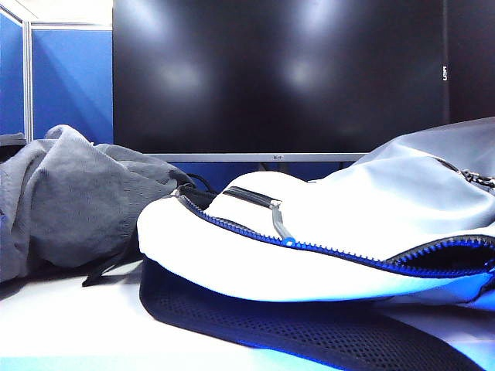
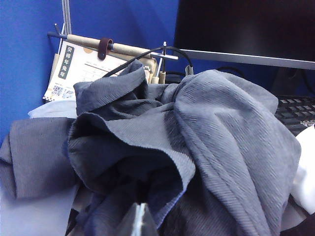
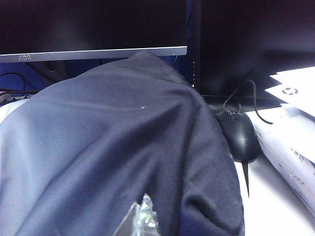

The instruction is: Put the gray clothes into the backpack.

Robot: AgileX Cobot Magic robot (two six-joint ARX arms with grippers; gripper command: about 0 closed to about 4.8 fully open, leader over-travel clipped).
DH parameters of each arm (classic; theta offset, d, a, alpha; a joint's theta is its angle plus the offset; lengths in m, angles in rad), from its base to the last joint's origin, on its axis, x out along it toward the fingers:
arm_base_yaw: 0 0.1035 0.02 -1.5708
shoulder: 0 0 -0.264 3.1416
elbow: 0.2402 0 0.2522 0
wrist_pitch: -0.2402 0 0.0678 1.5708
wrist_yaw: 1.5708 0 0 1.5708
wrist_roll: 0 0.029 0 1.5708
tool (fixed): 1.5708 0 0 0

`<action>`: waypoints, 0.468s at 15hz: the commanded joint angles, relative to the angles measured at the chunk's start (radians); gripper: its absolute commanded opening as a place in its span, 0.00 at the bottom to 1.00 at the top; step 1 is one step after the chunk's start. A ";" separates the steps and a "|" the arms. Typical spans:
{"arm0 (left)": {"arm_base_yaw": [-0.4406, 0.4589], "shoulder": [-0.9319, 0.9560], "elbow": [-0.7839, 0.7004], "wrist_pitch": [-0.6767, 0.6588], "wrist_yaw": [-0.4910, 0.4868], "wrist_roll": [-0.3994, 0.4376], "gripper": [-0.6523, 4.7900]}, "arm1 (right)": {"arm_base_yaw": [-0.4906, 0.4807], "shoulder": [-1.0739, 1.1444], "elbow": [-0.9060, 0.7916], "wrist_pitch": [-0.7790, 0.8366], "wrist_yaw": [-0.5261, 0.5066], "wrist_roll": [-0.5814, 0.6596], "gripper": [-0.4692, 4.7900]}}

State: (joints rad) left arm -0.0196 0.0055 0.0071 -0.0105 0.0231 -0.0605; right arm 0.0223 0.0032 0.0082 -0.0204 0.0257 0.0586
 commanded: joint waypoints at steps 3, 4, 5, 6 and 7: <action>0.003 -0.002 0.000 0.024 -0.005 0.012 0.11 | -0.001 -0.002 -0.007 0.026 -0.002 -0.004 0.08; 0.003 -0.002 0.000 0.053 -0.003 0.011 0.11 | -0.001 -0.002 -0.007 0.029 -0.003 -0.003 0.08; 0.002 -0.002 0.000 0.127 0.029 -0.030 0.11 | 0.000 -0.002 -0.007 0.060 -0.018 0.037 0.08; 0.002 -0.002 0.000 0.221 0.102 -0.131 0.11 | 0.000 -0.002 -0.007 0.148 -0.084 0.168 0.08; 0.002 -0.002 0.001 0.312 0.146 -0.253 0.12 | 0.004 -0.002 -0.007 0.314 -0.168 0.340 0.08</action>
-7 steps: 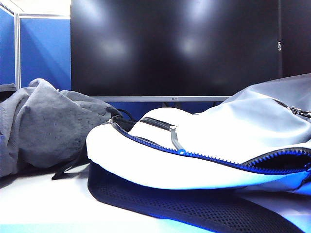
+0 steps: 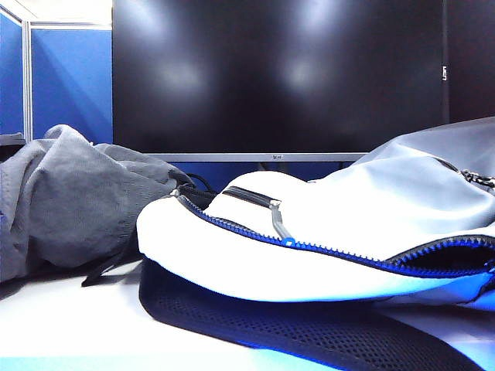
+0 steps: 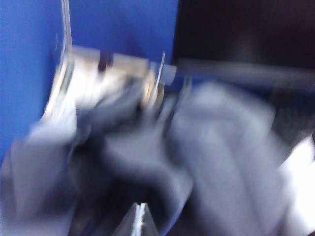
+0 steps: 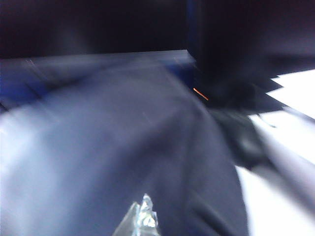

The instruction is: Put the gray clothes into the backpack.

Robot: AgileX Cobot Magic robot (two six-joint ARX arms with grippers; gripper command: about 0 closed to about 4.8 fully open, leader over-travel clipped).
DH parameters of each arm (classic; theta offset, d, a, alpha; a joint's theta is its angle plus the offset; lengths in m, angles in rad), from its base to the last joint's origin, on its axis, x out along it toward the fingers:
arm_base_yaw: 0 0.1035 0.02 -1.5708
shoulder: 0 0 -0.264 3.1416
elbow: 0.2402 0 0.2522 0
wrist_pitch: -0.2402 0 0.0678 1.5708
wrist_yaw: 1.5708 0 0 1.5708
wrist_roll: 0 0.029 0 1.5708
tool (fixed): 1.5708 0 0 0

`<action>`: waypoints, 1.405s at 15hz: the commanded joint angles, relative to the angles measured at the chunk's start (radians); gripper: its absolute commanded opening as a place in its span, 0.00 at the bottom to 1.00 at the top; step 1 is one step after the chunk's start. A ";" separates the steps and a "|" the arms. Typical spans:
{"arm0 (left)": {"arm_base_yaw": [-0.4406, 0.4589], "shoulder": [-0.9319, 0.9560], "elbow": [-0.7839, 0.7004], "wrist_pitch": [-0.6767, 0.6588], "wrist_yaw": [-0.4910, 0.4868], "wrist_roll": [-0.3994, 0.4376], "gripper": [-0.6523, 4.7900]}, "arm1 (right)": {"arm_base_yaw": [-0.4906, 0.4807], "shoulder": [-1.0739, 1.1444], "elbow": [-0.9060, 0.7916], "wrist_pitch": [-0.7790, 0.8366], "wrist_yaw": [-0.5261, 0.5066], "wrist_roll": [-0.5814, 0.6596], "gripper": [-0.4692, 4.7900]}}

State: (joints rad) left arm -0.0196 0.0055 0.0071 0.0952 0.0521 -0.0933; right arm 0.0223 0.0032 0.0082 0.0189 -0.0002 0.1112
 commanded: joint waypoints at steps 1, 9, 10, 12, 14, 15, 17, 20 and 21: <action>0.002 -0.002 0.001 0.283 0.125 -0.361 0.19 | 0.014 0.000 -0.007 0.432 -0.162 0.390 0.08; 0.002 -0.002 0.001 0.346 0.128 -0.592 0.36 | 0.414 0.621 0.371 0.559 -0.341 0.335 0.08; 0.003 -0.002 0.001 0.346 0.128 -0.555 0.36 | 0.500 0.848 0.451 0.548 -0.339 0.255 0.20; 0.003 -0.002 0.001 0.337 0.129 -0.542 0.36 | 0.561 1.100 0.553 0.467 -0.348 0.236 0.79; 0.003 -0.002 0.001 0.332 0.132 -0.543 0.36 | 0.620 1.277 0.622 0.399 -0.336 0.199 0.93; 0.003 -0.002 0.001 0.328 0.133 -0.542 0.36 | 0.643 1.322 0.624 0.391 -0.301 0.177 0.93; 0.003 -0.002 0.001 0.323 0.155 -0.542 0.36 | 0.676 1.361 0.624 0.303 -0.240 0.167 0.91; 0.002 -0.002 0.001 0.294 0.158 -0.542 0.36 | 0.675 1.390 0.624 0.220 -0.200 0.129 0.34; 0.002 -0.002 0.001 0.280 0.163 -0.542 0.36 | 0.675 1.423 0.628 0.226 -0.192 0.063 0.34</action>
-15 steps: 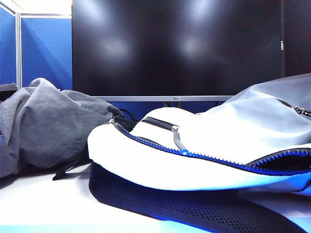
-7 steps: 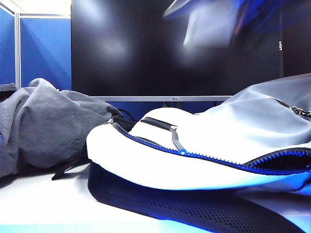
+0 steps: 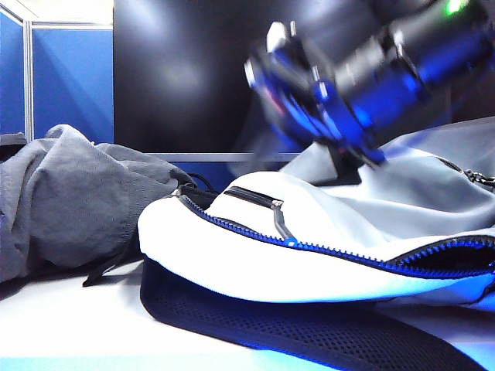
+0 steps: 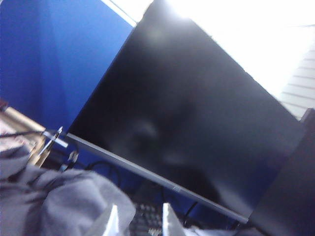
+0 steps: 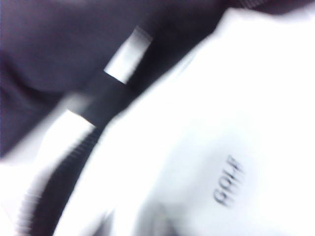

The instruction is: Put the gray clothes into the backpack.

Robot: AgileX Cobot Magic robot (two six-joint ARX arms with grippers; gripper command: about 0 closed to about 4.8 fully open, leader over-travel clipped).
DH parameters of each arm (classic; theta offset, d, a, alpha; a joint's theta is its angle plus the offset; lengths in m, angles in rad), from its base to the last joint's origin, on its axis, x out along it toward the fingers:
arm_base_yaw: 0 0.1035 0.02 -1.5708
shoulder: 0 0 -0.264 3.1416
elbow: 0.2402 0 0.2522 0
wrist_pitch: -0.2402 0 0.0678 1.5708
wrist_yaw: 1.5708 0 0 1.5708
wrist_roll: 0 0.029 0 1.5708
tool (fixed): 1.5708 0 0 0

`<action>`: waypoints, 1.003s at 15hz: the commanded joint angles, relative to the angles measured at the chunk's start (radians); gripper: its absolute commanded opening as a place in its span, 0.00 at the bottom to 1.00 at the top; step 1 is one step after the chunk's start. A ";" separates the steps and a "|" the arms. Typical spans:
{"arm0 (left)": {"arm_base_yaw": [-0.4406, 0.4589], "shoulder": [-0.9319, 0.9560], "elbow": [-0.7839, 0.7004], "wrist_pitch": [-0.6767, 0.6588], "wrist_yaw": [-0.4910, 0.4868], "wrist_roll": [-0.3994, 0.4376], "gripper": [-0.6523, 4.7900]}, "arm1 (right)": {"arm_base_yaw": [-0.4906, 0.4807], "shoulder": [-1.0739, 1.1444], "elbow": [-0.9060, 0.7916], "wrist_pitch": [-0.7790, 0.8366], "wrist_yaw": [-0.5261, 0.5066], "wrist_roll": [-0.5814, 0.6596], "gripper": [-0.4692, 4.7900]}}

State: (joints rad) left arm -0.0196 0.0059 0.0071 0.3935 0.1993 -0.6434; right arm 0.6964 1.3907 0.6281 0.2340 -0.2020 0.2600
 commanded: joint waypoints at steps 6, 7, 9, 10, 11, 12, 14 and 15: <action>0.002 -0.003 0.001 -0.031 0.045 0.008 0.36 | -0.001 0.068 0.012 0.072 0.019 0.018 0.08; 0.002 -0.003 0.001 -0.045 0.045 0.009 0.36 | -0.007 0.064 0.012 0.121 -0.014 0.095 0.08; 0.002 -0.003 0.001 -0.134 0.049 0.048 0.36 | -0.056 0.051 0.012 0.340 -0.151 0.298 0.08; 0.002 -0.003 0.001 -0.179 0.052 0.065 0.36 | -0.100 0.039 0.012 0.476 -0.206 0.424 0.08; 0.002 -0.003 0.001 -0.190 0.052 0.066 0.36 | -0.140 0.027 0.011 0.591 -0.239 0.531 0.08; 0.002 -0.003 0.001 -0.187 0.052 0.067 0.36 | -0.170 0.018 0.011 0.665 -0.253 0.595 0.08; 0.002 -0.003 0.001 -0.167 0.051 0.067 0.36 | -0.269 -0.024 0.011 0.842 -0.272 0.737 0.08; 0.002 -0.003 0.001 -0.167 0.051 0.067 0.36 | -0.298 -0.040 0.011 0.866 -0.272 0.765 0.08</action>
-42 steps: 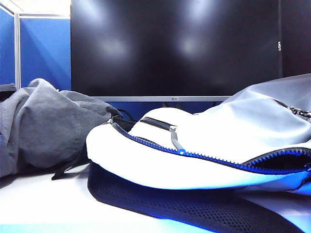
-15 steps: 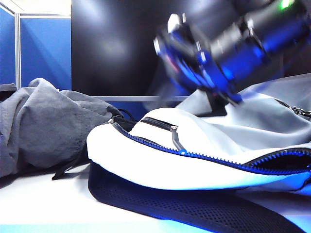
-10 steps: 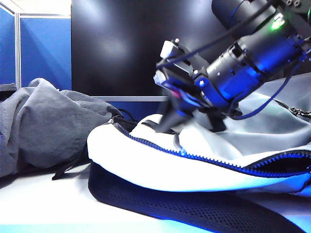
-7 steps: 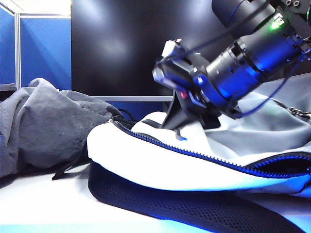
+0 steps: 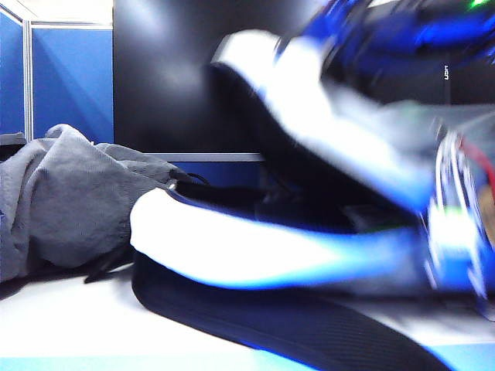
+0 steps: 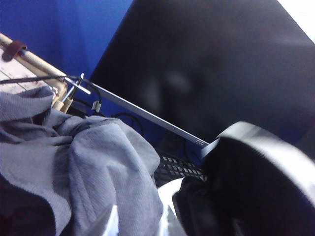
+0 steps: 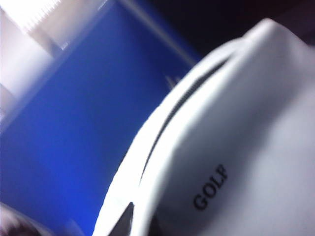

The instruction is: Put the gray clothes into the backpack.

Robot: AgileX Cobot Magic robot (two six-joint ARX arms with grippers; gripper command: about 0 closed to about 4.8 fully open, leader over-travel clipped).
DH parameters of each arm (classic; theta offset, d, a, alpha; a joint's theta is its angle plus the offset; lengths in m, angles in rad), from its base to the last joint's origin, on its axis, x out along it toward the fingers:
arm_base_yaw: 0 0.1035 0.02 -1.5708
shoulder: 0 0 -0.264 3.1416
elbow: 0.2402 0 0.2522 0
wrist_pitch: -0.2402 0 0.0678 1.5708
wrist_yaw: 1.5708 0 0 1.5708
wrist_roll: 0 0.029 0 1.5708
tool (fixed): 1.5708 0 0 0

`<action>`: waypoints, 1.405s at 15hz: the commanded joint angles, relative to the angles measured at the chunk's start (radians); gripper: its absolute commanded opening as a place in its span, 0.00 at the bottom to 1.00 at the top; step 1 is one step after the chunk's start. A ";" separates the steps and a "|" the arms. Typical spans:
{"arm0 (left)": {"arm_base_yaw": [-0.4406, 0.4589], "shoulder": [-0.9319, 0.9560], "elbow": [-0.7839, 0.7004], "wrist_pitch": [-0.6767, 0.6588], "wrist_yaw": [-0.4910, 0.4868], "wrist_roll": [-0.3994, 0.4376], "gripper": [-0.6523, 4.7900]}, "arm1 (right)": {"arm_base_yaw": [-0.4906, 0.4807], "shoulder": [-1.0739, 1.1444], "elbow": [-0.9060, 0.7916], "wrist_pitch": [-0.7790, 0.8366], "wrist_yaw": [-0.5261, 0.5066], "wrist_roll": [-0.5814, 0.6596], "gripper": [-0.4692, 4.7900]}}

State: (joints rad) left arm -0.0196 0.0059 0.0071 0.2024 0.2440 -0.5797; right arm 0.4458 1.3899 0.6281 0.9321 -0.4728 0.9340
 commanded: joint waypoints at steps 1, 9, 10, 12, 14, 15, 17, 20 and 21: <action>0.002 -0.003 0.001 0.023 0.007 0.003 0.36 | -0.077 -0.055 0.011 0.173 -0.009 0.106 0.08; 0.002 0.001 0.001 -0.142 -0.169 0.171 1.00 | -0.140 -0.069 0.010 0.173 -0.069 0.145 0.08; 0.002 0.001 0.001 -0.130 -0.186 0.168 1.00 | -0.140 -0.069 0.010 0.174 -0.073 0.145 0.08; 0.002 0.003 0.001 -0.083 -0.187 0.116 1.00 | -0.140 -0.069 0.010 0.173 -0.092 0.148 0.08; -0.017 0.003 0.005 0.070 -0.082 0.000 1.00 | -0.140 -0.069 0.010 0.173 -0.100 0.148 0.08; -0.053 0.003 0.035 0.109 -0.084 -0.026 1.00 | -0.140 -0.069 0.010 0.173 -0.107 0.150 0.08; -0.113 0.037 0.132 0.100 -0.084 0.057 1.00 | -0.140 -0.069 0.010 0.173 -0.111 0.152 0.08; -0.136 0.237 0.297 -0.153 -0.141 0.505 1.00 | -0.140 -0.069 0.010 0.177 -0.113 0.166 0.08; -0.136 0.394 0.303 -0.102 -0.126 0.597 1.00 | -0.140 -0.069 0.010 0.181 -0.131 0.166 0.08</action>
State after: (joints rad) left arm -0.1555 0.3405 0.3096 0.0780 0.1043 -0.0608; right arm 0.3054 1.3323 0.6281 1.0344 -0.5945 1.0958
